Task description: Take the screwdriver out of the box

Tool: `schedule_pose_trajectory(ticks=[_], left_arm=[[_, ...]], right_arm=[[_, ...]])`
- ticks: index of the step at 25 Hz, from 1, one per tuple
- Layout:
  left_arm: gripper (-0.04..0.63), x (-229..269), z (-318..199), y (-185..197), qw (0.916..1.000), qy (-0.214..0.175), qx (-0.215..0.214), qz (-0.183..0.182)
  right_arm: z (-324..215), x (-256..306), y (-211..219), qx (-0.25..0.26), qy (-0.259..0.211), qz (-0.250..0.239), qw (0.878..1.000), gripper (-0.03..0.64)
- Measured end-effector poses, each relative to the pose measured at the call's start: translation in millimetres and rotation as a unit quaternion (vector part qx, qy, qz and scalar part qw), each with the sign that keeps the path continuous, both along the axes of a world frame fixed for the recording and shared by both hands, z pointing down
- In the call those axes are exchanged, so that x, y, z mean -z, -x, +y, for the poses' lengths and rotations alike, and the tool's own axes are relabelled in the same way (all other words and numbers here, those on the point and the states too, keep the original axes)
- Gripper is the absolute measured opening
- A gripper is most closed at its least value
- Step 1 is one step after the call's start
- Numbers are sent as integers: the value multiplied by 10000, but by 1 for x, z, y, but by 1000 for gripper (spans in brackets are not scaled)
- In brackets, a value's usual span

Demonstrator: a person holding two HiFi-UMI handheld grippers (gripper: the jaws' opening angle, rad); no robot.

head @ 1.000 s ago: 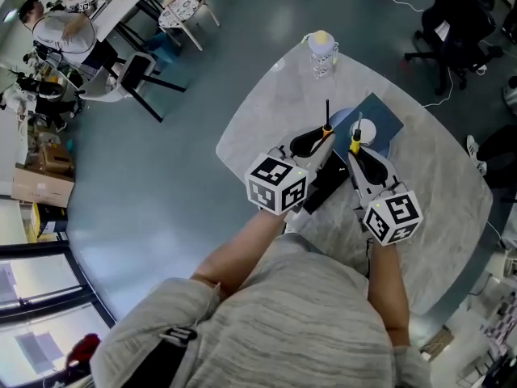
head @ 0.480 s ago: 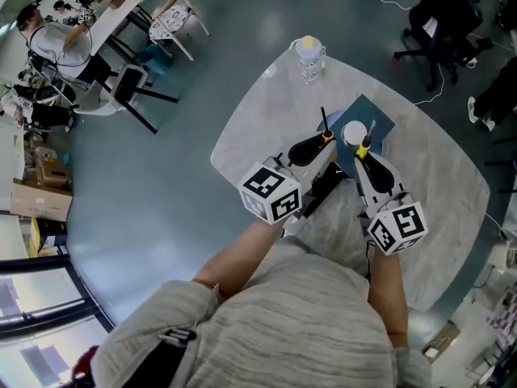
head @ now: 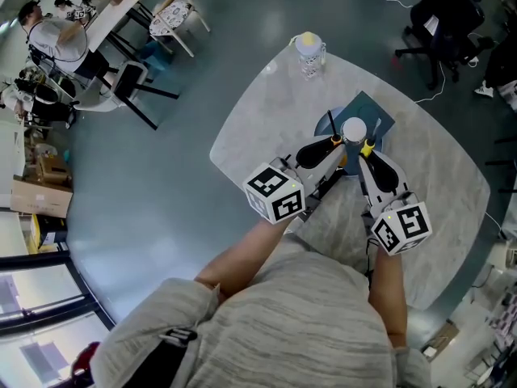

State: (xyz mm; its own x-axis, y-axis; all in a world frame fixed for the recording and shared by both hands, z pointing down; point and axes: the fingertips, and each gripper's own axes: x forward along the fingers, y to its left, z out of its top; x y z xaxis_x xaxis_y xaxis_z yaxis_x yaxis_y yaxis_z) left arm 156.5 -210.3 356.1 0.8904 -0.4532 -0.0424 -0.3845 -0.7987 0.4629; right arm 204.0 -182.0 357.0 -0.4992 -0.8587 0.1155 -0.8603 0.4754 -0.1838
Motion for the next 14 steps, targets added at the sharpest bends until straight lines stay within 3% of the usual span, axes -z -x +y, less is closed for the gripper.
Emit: schedule_pose_trajectory(ticks=[14], left_arm=[[81, 1, 7, -2, 9999, 59, -89, 26]], right_arm=[[3, 0, 0, 58, 32, 34, 10000, 64]])
